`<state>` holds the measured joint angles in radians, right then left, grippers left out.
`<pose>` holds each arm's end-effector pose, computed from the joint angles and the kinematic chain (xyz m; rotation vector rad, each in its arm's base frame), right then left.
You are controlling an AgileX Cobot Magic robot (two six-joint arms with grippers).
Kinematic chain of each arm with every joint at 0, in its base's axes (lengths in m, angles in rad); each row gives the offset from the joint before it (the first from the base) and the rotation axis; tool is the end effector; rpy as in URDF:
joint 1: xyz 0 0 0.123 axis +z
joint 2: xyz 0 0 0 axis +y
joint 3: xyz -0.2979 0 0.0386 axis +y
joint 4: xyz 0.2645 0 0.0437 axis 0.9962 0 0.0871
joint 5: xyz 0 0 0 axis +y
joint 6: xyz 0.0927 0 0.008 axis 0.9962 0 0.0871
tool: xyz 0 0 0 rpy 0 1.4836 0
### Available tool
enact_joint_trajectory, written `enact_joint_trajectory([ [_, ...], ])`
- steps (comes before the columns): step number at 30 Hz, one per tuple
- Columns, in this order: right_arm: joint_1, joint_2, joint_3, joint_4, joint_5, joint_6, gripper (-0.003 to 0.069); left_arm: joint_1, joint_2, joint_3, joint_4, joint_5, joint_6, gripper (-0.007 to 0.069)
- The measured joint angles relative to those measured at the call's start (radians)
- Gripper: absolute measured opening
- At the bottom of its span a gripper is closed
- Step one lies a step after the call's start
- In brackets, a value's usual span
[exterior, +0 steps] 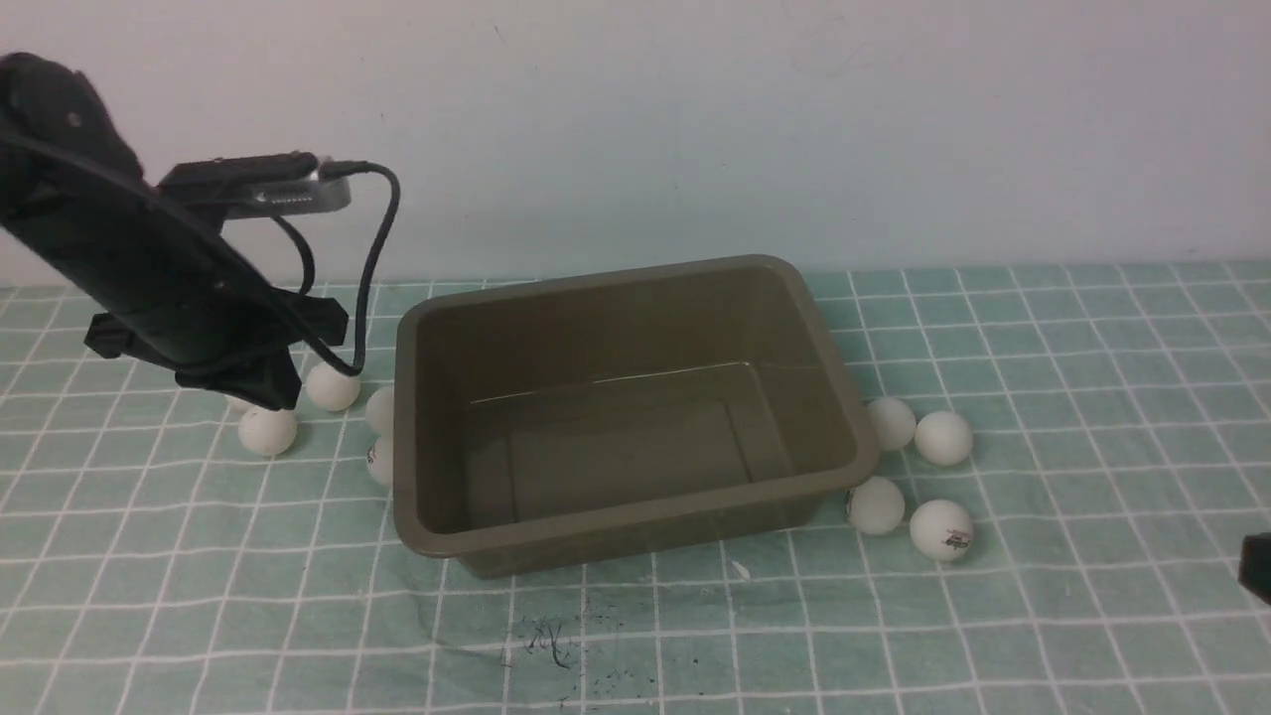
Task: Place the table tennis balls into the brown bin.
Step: 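Reach for and grasp a ping pong ball on the table beside the basket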
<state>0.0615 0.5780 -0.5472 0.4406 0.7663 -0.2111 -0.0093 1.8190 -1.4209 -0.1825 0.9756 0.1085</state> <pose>0.1056 0.0341 0.2991 -0.1037 2.2281 0.4319 0.3976 -0.0177 0.2519 0.0525 2.8420 -0.2156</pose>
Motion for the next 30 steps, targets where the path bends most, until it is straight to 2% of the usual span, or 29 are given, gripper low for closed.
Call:
enact_joint_trajectory([
  [5,0.0,0.015,-0.007,-0.007,-0.023,-0.01,-0.0013,0.009,0.087,-0.098,0.063,0.045,-0.039,-0.0004],
  [8,0.0,0.015,-0.007,-0.008,-0.028,-0.01,-0.0013,0.055,0.095,-0.11,0.066,0.03,-0.05,-0.0004],
  [14,0.0,0.016,-0.007,-0.011,-0.038,-0.01,-0.0013,0.116,0.139,-0.114,0.065,-0.037,-0.007,0.0015],
  [18,0.0,0.016,-0.007,-0.011,-0.058,-0.01,-0.0013,0.112,0.18,-0.114,0.048,-0.06,0.009,0.0111],
  [22,0.0,0.016,-0.007,-0.011,-0.075,-0.01,-0.0013,0.11,0.229,-0.115,0.025,-0.116,0.01,0.0337],
  [25,0.0,0.016,-0.007,-0.011,-0.078,-0.01,-0.0013,0.11,0.262,-0.115,0.021,-0.131,0.01,0.044],
  [28,0.0,0.018,-0.008,-0.011,-0.088,-0.009,-0.0013,0.11,0.291,-0.115,0.02,-0.159,0.01,0.0478],
  [30,0.0,0.029,-0.017,-0.011,-0.082,0.015,-0.0013,0.11,0.313,-0.115,0.018,-0.18,0.01,0.0461],
])
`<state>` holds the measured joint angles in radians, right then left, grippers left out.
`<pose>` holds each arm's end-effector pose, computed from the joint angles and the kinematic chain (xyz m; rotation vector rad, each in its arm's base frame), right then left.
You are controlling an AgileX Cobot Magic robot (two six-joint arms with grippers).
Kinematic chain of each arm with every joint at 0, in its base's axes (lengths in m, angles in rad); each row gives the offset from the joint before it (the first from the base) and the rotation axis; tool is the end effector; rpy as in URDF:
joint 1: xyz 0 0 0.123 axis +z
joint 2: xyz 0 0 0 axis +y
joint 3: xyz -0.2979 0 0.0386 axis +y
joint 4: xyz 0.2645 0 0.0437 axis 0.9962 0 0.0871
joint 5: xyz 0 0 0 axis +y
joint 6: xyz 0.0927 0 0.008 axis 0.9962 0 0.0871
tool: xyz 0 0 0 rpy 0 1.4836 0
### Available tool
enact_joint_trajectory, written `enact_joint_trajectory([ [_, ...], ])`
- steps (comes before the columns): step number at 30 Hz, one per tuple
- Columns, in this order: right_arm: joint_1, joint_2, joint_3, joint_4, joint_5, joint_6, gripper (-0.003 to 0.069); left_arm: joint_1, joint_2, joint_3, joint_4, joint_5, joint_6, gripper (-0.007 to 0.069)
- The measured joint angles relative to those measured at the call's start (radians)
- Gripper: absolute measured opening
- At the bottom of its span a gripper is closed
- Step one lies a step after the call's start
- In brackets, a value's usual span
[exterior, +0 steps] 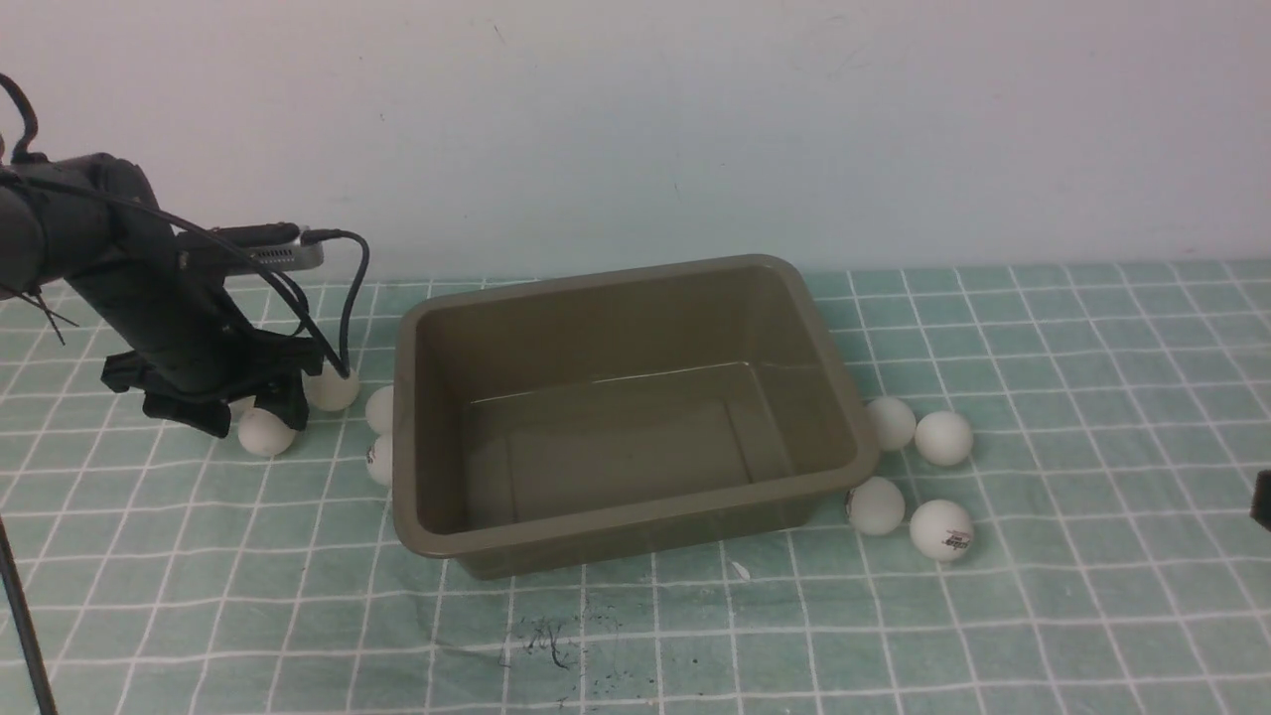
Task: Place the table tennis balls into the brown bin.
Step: 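Reach for and grasp a ping pong ball on the table beside the basket, then drop the ball into the bin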
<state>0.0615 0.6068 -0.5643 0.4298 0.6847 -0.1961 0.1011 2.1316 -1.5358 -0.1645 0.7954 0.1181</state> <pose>0.1160 0.0317 0.3067 -0.0637 2.1680 0.4072 0.4582 0.0355 0.1535 -0.1179 2.8566 -0.1472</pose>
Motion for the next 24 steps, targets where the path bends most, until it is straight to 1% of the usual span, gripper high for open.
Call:
enact_joint_trajectory([
  [2,0.0,0.032,-0.03,0.0,0.03,0.033,-0.0013,0.0,0.013,0.0,-0.005,-0.009,-0.002,0.0372],
  [3,0.0,0.051,-0.049,-0.003,0.05,0.04,-0.0013,0.0,0.016,-0.001,-0.007,-0.009,-0.002,0.0342],
  [4,0.0,0.109,-0.1,-0.019,0.108,0.047,-0.0013,0.0,0.015,-0.004,-0.008,-0.005,-0.002,0.0346],
  [6,0.0,0.133,-0.119,-0.029,0.131,0.051,-0.0013,0.0,0.013,-0.006,-0.008,0.009,-0.002,0.0346],
  [7,0.0,0.207,-0.172,-0.048,0.187,0.053,-0.0013,0.0,0.003,-0.013,-0.007,0.052,-0.002,0.0346],
  [9,0.0,0.323,-0.233,-0.076,0.238,0.054,-0.0008,0.0,-0.042,-0.038,0.001,0.162,-0.002,0.0346],
  [11,0.007,0.435,-0.277,-0.087,0.246,0.044,0.0004,-0.001,-0.1,-0.052,0.001,0.217,-0.002,0.0346],
  [13,0.019,0.492,-0.297,-0.091,0.247,0.026,0.0016,-0.004,-0.138,-0.056,-0.01,0.233,0.003,0.0346],
  [15,0.071,0.624,-0.344,-0.098,0.236,-0.031,0.006,-0.032,-0.223,-0.063,-0.073,0.25,0.049,0.0346],
  [17,0.114,0.72,-0.38,-0.116,0.21,-0.053,0.0106,-0.071,-0.264,-0.065,-0.144,0.248,0.109,0.0346],
  [18,0.126,0.741,-0.388,-0.12,0.203,-0.056,0.0111,-0.081,-0.27,-0.065,-0.159,0.247,0.124,0.0346],
  [19,0.144,0.813,-0.417,-0.136,0.187,-0.057,0.0157,-0.114,-0.278,-0.066,-0.199,0.242,0.177,0.0346],
  [20,0.159,0.89,-0.451,-0.16,0.169,-0.05,0.0218,-0.168,-0.271,-0.066,-0.239,0.236,0.231,0.0346],
  [21,0.16,0.925,-0.467,-0.172,0.161,-0.045,0.0261,-0.191,-0.262,-0.066,-0.248,0.235,0.244,0.0346],
  [22,0.16,0.951,-0.479,-0.179,0.154,-0.039,0.0287,-0.208,-0.255,-0.066,-0.251,0.233,0.257,0.0346],
  [24,0.16,1.037,-0.519,-0.206,0.139,-0.017,0.0375,-0.252,-0.223,-0.066,-0.252,0.226,0.265,0.0346],
])
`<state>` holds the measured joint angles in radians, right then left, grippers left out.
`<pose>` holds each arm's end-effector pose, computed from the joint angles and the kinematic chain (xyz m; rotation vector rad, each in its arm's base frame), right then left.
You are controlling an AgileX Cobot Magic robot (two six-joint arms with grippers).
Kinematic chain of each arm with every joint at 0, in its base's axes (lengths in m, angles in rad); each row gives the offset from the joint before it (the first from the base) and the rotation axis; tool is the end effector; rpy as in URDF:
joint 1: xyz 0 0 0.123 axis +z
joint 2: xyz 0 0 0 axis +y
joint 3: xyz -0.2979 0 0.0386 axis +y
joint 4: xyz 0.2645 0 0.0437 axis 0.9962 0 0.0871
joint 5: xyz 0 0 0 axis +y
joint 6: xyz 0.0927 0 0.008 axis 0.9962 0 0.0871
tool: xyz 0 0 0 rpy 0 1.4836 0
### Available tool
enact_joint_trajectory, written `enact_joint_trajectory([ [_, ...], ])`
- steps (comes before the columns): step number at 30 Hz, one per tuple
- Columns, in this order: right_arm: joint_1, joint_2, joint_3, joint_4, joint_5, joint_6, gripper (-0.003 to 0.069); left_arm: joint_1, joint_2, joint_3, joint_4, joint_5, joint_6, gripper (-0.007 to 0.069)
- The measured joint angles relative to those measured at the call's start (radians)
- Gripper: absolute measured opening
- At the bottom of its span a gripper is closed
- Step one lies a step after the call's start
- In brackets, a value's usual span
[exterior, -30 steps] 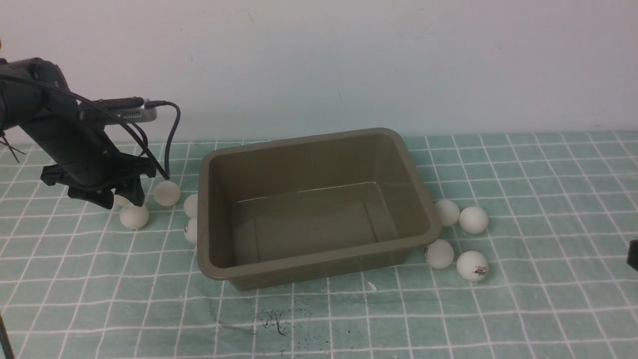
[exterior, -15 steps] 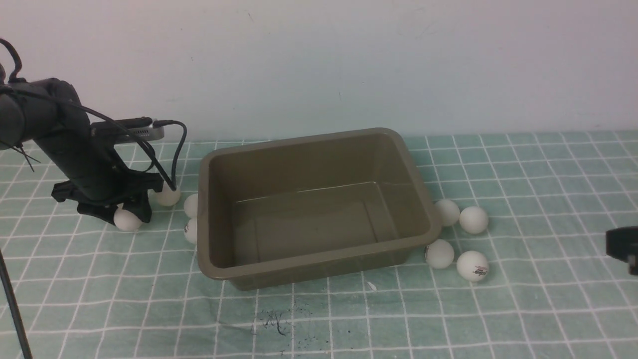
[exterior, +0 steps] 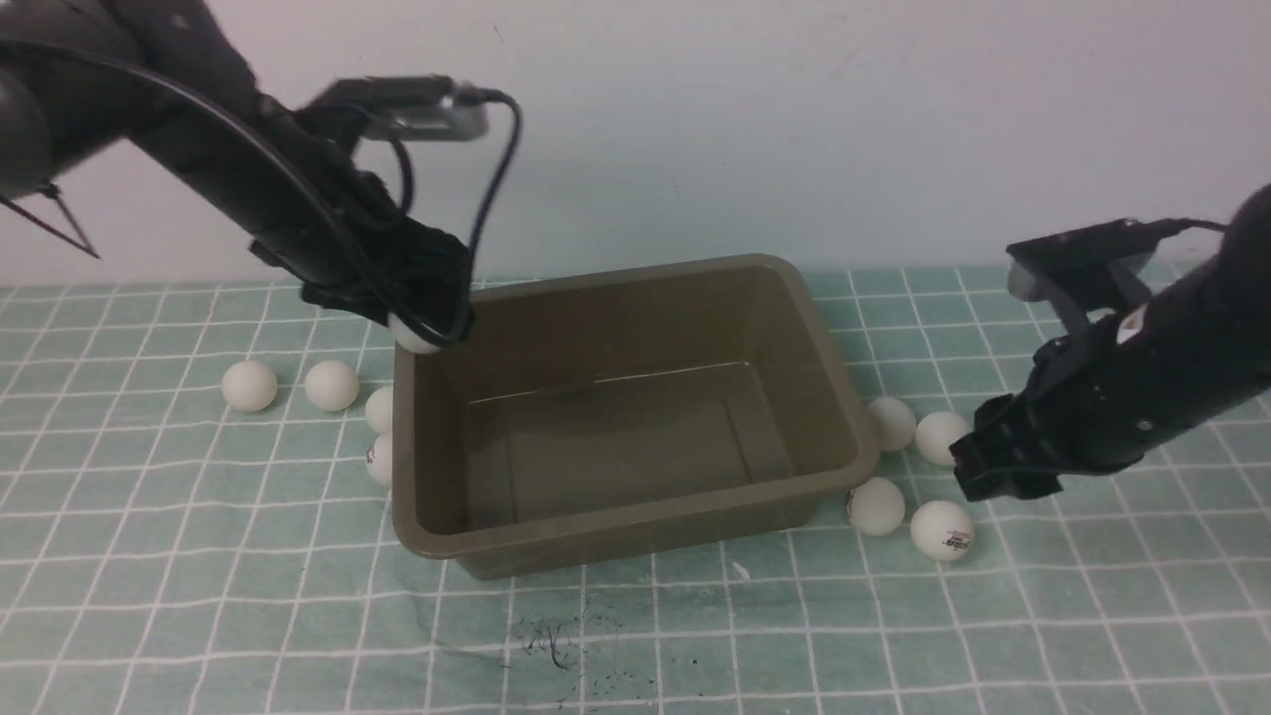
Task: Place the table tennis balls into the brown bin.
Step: 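Drop the ball into the bin, then reach for and grasp a ping pong ball on the table, then release the ping pong ball into the bin and lift the gripper away, then reach for and grasp a ping pong ball on the table beside the basket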
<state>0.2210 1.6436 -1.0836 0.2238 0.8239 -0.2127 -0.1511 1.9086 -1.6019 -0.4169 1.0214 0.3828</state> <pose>0.3219 0.0879 0.2257 -0.4326 2.8246 0.2668 0.4223 -0.0968 0.2717 0.5074 2.6858 -0.4855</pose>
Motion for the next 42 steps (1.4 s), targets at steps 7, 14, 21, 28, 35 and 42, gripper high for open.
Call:
enact_joint_trajectory([
  [7,0.0,0.198,-0.098,0.0,-0.013,0.01,0.0554,-0.064,0.079,-0.029,0.014,-0.006,-0.039,0.0527],
  [14,0.0,0.296,-0.118,0.006,0.015,0.01,0.0448,0.046,0.053,-0.193,0.144,0.11,-0.149,0.0355],
  [21,-0.015,0.247,-0.127,-0.004,0.106,0.046,0.0361,0.277,0.051,-0.252,0.215,0.158,-0.156,0.0008],
  [28,0.067,0.04,-0.273,0.162,0.126,0.027,0.0361,0.324,0.196,-0.253,0.212,0.097,-0.09,0.0154],
  [35,0.195,0.158,-0.465,0.17,0.123,-0.005,0.042,0.312,0.318,-0.253,0.196,-0.059,-0.095,0.052],
  [42,0.168,0.165,-0.597,0.055,0.211,0.027,0.0629,0.312,0.406,-0.253,0.245,-0.093,-0.137,0.057],
])
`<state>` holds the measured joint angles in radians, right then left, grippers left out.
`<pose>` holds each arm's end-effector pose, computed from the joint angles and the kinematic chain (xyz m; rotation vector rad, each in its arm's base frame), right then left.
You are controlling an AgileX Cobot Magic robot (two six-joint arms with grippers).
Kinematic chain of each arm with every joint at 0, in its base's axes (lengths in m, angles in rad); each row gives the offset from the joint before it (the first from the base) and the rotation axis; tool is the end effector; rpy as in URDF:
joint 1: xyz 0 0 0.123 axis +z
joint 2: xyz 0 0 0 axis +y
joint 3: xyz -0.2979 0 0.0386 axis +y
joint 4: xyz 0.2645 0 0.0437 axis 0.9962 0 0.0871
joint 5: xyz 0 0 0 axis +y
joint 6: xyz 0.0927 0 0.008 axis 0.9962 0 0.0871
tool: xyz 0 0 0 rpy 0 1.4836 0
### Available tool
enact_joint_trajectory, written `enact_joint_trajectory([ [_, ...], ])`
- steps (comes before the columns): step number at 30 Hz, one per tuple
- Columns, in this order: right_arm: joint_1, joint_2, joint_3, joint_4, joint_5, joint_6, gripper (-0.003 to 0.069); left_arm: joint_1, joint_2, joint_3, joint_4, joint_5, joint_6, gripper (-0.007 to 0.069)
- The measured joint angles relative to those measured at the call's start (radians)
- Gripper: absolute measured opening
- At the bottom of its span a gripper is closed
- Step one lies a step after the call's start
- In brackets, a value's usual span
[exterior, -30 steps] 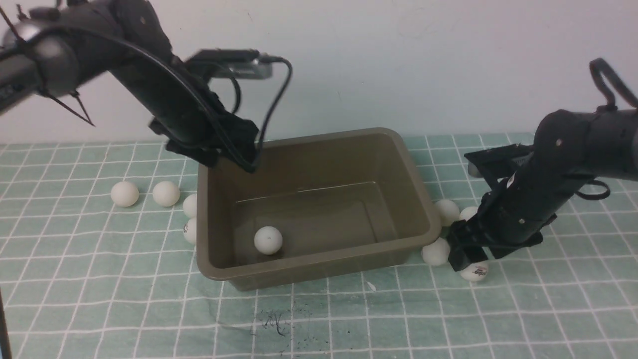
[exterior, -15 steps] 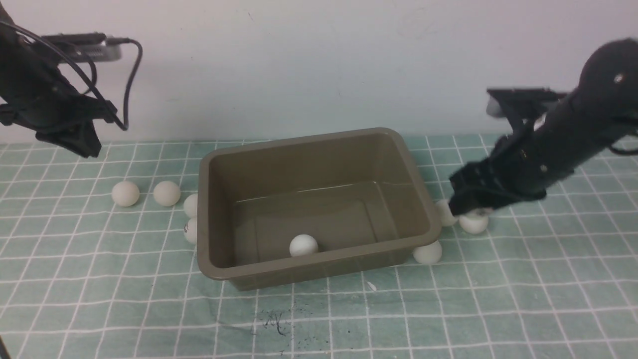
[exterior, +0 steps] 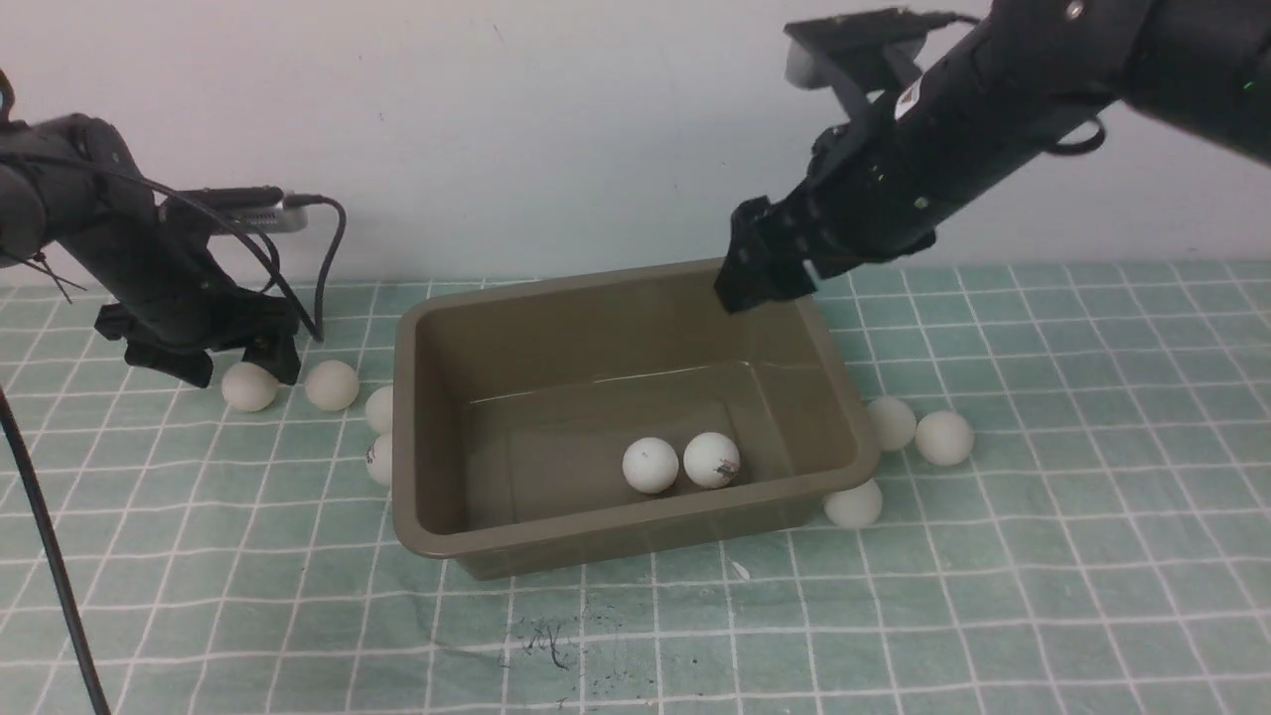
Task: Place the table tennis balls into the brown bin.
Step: 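Reach for and grasp a ping pong ball on the table beside the basket, then drop the ball into the bin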
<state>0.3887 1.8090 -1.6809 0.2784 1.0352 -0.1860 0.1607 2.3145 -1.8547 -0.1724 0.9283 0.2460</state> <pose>0.3803 0.1795 0.3341 -0.6454 2.5671 0.4321 0.5071 0.0692 0.1492 0.0008 2.8444 -0.1342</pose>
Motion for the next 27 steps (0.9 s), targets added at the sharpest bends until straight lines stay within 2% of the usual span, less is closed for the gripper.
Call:
enact_joint_trajectory([
  [2,-0.029,-0.029,-0.011,-0.051,0.015,0.018,0.0615,0.0,0.013,-0.001,0.028,-0.001,-0.009,0.0484],
  [4,-0.061,-0.058,-0.015,-0.096,0.038,0.028,0.0577,0.0,0.013,-0.004,0.05,-0.001,-0.012,0.034],
  [5,-0.084,-0.07,-0.017,-0.122,0.062,0.03,0.0549,0.0,0.013,-0.008,0.063,0.008,-0.013,0.033],
  [9,-0.196,-0.07,0.001,-0.182,0.178,0.035,0.0454,0.0,-0.025,-0.062,0.068,0.082,-0.014,0.0342],
  [12,-0.282,-0.02,0.05,-0.179,0.195,0.072,0.0421,-0.016,-0.114,-0.128,-0.019,0.161,0.001,0.0342],
  [15,-0.311,0.056,0.085,-0.138,0.143,0.086,0.0428,-0.061,-0.181,-0.155,-0.138,0.221,0.069,0.0342],
  [16,-0.311,0.056,0.085,-0.135,0.139,0.086,0.0428,-0.061,-0.185,-0.156,-0.138,0.221,0.069,0.0342],
  [17,-0.309,0.097,0.089,-0.112,0.101,0.086,0.0444,-0.104,-0.203,-0.163,-0.198,0.254,0.098,0.0342],
  [19,-0.304,0.132,0.09,-0.098,0.071,0.086,0.0461,-0.147,-0.202,-0.163,-0.227,0.271,0.11,0.0342],
  [23,-0.294,0.221,0.091,-0.093,0.02,0.085,0.0507,-0.245,-0.159,-0.163,-0.208,0.285,0.1,0.0349],
  [27,-0.281,0.283,0.091,-0.092,-0.003,0.068,0.0519,-0.315,-0.117,-0.162,-0.14,0.292,0.069,0.0462],
])
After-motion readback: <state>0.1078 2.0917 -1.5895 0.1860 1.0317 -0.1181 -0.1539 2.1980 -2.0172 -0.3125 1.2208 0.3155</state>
